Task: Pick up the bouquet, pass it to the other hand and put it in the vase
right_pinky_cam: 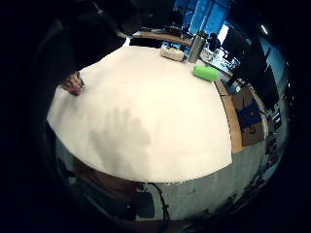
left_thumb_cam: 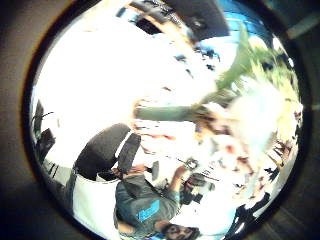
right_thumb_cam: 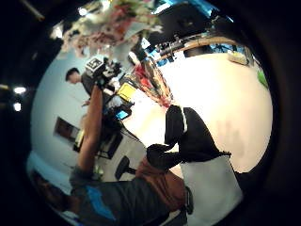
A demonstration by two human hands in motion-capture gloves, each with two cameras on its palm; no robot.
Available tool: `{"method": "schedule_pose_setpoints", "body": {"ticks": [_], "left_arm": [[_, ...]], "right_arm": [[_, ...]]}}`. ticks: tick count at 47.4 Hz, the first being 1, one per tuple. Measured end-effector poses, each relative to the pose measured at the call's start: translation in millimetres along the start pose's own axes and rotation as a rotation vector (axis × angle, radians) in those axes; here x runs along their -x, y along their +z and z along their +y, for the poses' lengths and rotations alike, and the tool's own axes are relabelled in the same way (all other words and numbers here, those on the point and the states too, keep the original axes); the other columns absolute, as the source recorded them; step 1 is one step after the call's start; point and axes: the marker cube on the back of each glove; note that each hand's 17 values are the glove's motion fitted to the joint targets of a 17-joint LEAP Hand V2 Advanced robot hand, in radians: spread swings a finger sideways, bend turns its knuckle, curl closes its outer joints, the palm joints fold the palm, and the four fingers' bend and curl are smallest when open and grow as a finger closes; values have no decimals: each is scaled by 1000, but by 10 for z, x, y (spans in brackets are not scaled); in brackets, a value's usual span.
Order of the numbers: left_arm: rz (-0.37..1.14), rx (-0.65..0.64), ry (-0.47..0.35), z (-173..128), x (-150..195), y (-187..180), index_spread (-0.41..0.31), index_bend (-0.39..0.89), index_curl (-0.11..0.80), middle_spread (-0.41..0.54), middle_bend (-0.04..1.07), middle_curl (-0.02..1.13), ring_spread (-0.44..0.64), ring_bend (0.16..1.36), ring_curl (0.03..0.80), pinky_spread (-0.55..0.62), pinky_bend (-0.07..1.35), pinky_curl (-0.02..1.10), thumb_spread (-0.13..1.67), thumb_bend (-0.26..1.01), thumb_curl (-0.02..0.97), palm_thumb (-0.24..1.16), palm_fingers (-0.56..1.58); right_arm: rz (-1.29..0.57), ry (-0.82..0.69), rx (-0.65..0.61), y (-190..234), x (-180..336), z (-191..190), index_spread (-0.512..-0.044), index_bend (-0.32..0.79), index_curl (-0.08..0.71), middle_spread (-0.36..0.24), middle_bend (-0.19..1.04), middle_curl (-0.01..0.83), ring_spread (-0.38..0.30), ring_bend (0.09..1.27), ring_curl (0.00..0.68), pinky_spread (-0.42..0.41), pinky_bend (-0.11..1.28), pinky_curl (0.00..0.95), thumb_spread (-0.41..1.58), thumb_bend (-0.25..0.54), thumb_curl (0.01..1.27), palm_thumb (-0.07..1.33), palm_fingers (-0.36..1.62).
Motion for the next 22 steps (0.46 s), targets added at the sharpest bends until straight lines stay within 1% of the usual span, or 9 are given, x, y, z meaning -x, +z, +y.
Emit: {"method": "schedule_pose_setpoints", "body": {"ticks": [1, 2, 4, 6, 9, 12, 14, 17, 22], "left_arm": [[-25, 29, -18, 37, 49, 18, 64, 90, 215, 152, 226, 379, 279, 673, 360, 462, 600, 381, 927, -48, 425, 433, 64], [-57, 36, -31, 69, 95, 6, 51, 112, 220, 147, 229, 380, 283, 672, 359, 462, 588, 376, 937, -49, 416, 420, 74], [-102, 21, -44, 137, 169, -51, 38, 122, 222, 147, 228, 379, 291, 667, 355, 467, 586, 374, 949, -43, 405, 411, 78], [-96, -12, -46, 168, 249, -99, 31, 124, 224, 148, 223, 379, 297, 666, 353, 471, 587, 372, 959, -38, 396, 406, 75], [16, -71, -33, 149, 368, -138, 23, 129, 226, 144, 220, 378, 304, 664, 349, 466, 577, 367, 973, -32, 384, 403, 78], [160, -117, -13, 250, 384, -227, 17, 125, 226, 143, 216, 375, 309, 664, 343, 464, 569, 361, 982, -30, 374, 402, 83], [216, -144, -5, 279, 394, -261, 15, 120, 225, 137, 219, 374, 311, 660, 339, 462, 568, 359, 991, -28, 368, 403, 89], [240, -186, 10, 285, 404, -295, 8, 121, 226, 134, 215, 372, 310, 661, 336, 460, 561, 356, 998, -26, 361, 405, 94], [241, -247, 49, 376, 329, -373, -4, 122, 226, 113, 221, 370, 302, 659, 329, 457, 547, 348, 1008, -25, 353, 414, 116]], "right_arm": [[1, -1, -1, -5, 8, -7, -311, 125, 275, -33, 198, 412, 88, 277, 356, 337, 397, 361, 1133, -21, 446, 617, 582], [2, -2, -3, -12, 15, -14, -312, 125, 275, -33, 199, 412, 89, 278, 357, 336, 393, 359, 1133, -20, 445, 619, 581], [3, -4, -6, -25, 33, -29, -312, 126, 275, -34, 196, 411, 89, 278, 357, 336, 393, 359, 1134, -20, 444, 619, 580], [0, -7, -10, -33, 52, -44, -312, 127, 275, -34, 197, 411, 90, 278, 357, 335, 389, 360, 1134, -20, 442, 620, 579], [-2, -10, -12, -34, 85, -59, -313, 127, 275, -34, 198, 410, 90, 279, 358, 336, 385, 359, 1135, -20, 440, 620, 578], [0, -16, -11, -19, 116, -71, -313, 127, 275, -34, 198, 410, 93, 279, 358, 336, 383, 360, 1137, -19, 439, 622, 579], [2, -23, -13, -6, 133, -83, -313, 128, 275, -34, 199, 410, 94, 276, 357, 337, 383, 360, 1137, -20, 438, 623, 578], [6, -31, -19, 3, 158, -100, -313, 127, 275, -34, 199, 409, 95, 275, 357, 337, 382, 361, 1138, -20, 436, 623, 579], [5, -38, -18, 15, 203, -120, -313, 132, 277, -34, 192, 407, 96, 270, 355, 339, 383, 363, 1138, -20, 434, 624, 571]]}}
